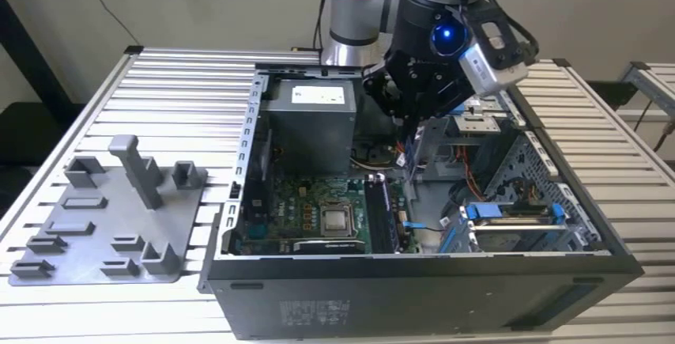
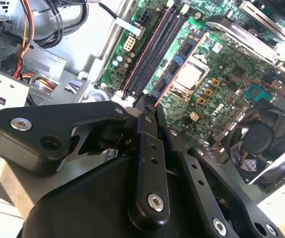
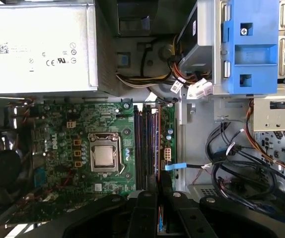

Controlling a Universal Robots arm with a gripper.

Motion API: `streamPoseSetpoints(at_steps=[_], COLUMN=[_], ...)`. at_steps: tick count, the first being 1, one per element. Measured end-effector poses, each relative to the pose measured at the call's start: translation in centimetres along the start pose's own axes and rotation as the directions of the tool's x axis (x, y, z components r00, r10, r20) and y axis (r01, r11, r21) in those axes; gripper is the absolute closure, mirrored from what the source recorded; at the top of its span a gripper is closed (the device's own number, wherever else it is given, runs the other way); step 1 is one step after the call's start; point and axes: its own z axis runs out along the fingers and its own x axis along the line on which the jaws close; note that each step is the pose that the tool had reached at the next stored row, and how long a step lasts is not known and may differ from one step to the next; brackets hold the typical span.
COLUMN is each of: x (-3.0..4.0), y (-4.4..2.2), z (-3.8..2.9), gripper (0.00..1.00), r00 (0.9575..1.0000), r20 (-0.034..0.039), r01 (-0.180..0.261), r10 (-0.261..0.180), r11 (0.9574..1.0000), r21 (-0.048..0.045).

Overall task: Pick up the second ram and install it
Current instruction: 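Insert the second ram into the second slot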

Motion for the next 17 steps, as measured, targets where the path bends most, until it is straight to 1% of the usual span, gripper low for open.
streamPoseSetpoints(at_steps=[17], x=[0.01], y=[0.01], z=[0.71], gripper=[0.86], r00=[1.0], r20=[0.0], r01=[0.0], r10=[0.0], r11=[1.0], r21=[0.0001])
